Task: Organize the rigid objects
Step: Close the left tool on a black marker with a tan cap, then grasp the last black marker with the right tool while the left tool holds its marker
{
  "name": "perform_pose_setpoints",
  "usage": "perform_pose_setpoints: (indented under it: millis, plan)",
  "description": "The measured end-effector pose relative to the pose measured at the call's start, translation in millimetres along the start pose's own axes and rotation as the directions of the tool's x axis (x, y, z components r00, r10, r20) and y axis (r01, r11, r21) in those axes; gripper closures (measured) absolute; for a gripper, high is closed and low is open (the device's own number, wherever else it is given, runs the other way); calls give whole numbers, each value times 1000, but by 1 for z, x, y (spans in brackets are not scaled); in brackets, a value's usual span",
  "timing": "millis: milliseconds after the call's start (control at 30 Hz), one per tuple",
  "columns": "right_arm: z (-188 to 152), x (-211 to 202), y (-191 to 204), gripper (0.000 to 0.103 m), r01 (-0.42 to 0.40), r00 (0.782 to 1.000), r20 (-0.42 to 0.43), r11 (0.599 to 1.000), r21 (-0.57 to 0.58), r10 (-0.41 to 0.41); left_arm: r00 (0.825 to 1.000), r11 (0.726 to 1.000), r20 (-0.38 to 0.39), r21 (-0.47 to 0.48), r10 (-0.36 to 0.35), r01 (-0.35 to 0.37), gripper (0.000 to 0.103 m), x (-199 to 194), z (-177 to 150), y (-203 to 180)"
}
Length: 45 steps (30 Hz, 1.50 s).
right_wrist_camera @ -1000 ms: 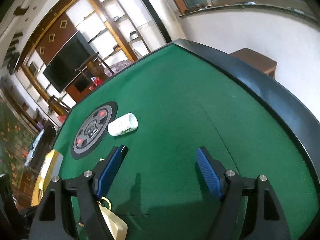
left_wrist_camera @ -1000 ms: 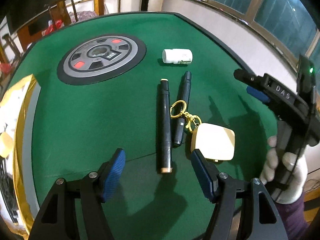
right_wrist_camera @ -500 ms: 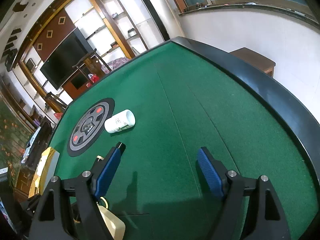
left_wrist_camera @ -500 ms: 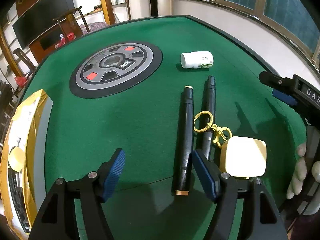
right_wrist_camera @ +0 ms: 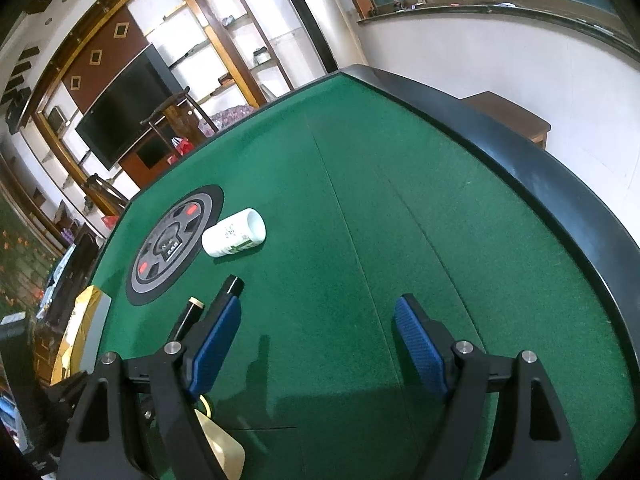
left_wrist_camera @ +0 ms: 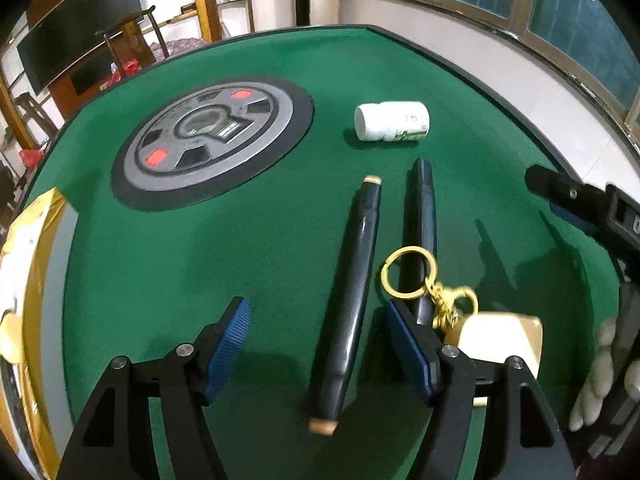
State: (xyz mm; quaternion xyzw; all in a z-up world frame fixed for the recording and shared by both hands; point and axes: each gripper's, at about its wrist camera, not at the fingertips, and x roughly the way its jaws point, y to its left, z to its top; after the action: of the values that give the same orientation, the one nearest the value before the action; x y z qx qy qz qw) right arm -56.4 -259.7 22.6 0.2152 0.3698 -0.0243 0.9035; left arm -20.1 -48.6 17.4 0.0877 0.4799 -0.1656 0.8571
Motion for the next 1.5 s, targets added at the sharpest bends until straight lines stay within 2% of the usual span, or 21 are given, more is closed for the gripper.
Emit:
perform_pose_setpoints:
  millis: [67,100,133,200,367,500,567,633,733,767,800,833,867,900,967,1100,1167,1267,1300,1400,1500]
  plan:
    - [0,0,0,24,4,1000,-4,1000,1,-4,1000,1000,16,-11,2,-2,47,-1,0,2]
    - [0,0,0,24,6,1000,-5,1000,2,-6,1000,1000,24,-15,-4,4,69,-5,-1,6]
    - [0,1,-1,24,8,1000,-7,1000,3,-8,1000,1000,22,-20,-7,8,82,-6,-2,9]
    - [0,2,-1,24,12,1000,-12,1000,4,-12,999,997,13,-67,-42,43,84,-12,-9,27]
    - [0,3,1,23,16,1000,-22,1000,0,-16,998,984,-19,-171,-61,57,84,-28,-30,67]
    - [0,4,1,23,18,999,-30,1000,-3,-18,997,977,-18,-206,-70,65,82,-30,-34,72]
    - [0,5,1,23,26,999,-36,1000,-2,-26,998,977,-10,-206,-62,59,69,-27,-29,66]
    - [0,6,1,23,32,999,-39,999,0,-32,998,980,11,-190,-61,62,48,-24,-25,58]
    - [0,7,1,23,40,998,-43,999,3,-40,999,990,35,-138,-16,21,46,-20,-23,45]
    - [0,8,1,23,44,998,-47,999,3,-44,999,991,41,-129,-21,27,47,-21,-24,45]
    - [0,9,1,23,48,998,-51,999,3,-48,998,991,48,-128,-40,46,61,-23,-27,46]
    - [0,9,1,23,49,998,-51,999,2,-49,998,990,47,-129,-49,54,82,-25,-28,49]
    - [0,10,1,22,48,997,-52,999,0,-48,997,988,40,-137,-60,65,88,-27,-30,53]
    - [0,10,1,22,48,997,-53,999,-1,-48,996,984,36,-157,-80,84,88,-29,-33,60]
    - [0,10,3,20,49,997,-56,999,-8,-50,997,983,39,-169,-73,78,88,-37,-39,69]
    - [0,11,4,18,51,997,-59,999,-13,-52,993,979,78,-177,-83,96,87,-57,-49,79]
    - [1,14,8,10,41,996,-74,999,-35,-43,990,973,96,-197,-104,121,87,-67,-56,86]
    - [4,22,22,9,98,984,-135,989,-108,-112,982,961,121,-219,-143,167,87,-79,-67,94]
    - [5,24,25,10,88,983,-155,991,-104,-103,980,958,128,-222,-154,180,87,-83,-71,97]
    - [9,32,36,10,-6,974,-226,999,-39,-3,974,952,140,-230,-175,204,87,-89,-78,100]
    - [12,47,57,10,4,963,-268,999,-53,-19,972,949,145,-230,-184,214,87,-92,-82,102]
